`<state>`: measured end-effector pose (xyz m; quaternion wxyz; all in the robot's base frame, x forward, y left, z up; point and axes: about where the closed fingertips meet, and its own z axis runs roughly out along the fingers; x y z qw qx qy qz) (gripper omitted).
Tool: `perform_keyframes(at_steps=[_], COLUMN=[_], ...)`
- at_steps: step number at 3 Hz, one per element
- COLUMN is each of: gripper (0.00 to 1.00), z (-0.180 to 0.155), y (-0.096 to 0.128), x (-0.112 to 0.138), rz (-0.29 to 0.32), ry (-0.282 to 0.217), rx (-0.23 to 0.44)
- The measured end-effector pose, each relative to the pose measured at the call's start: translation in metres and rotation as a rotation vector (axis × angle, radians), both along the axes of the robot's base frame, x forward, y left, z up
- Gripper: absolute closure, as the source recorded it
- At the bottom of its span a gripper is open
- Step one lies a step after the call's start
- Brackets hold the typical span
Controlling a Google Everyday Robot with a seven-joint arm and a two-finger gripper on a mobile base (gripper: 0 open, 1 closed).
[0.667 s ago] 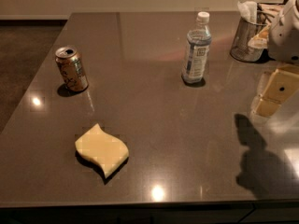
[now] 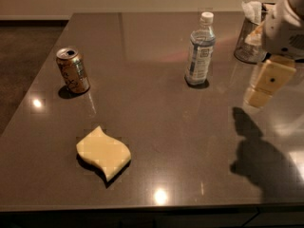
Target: Knock blue plastic bottle over
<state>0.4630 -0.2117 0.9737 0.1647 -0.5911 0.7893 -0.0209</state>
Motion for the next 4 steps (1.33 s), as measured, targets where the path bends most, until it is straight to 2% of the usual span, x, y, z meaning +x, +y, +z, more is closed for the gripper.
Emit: perform_keyframes(at_steps=[1, 2, 3, 4], gripper=[0.00, 0.00, 0.00, 0.00], z=[-0.008, -0.019, -0.023, -0.031], y=[0.008, 0.014, 0.010, 0.000], x=[0.044, 0.099, 0.131, 0.152], rz=[-0.054, -0.159, -0.263, -0.354], ry=[0.001, -0.027, -0.070, -0.122], rx=[0.077, 0.159, 0.205, 0.255])
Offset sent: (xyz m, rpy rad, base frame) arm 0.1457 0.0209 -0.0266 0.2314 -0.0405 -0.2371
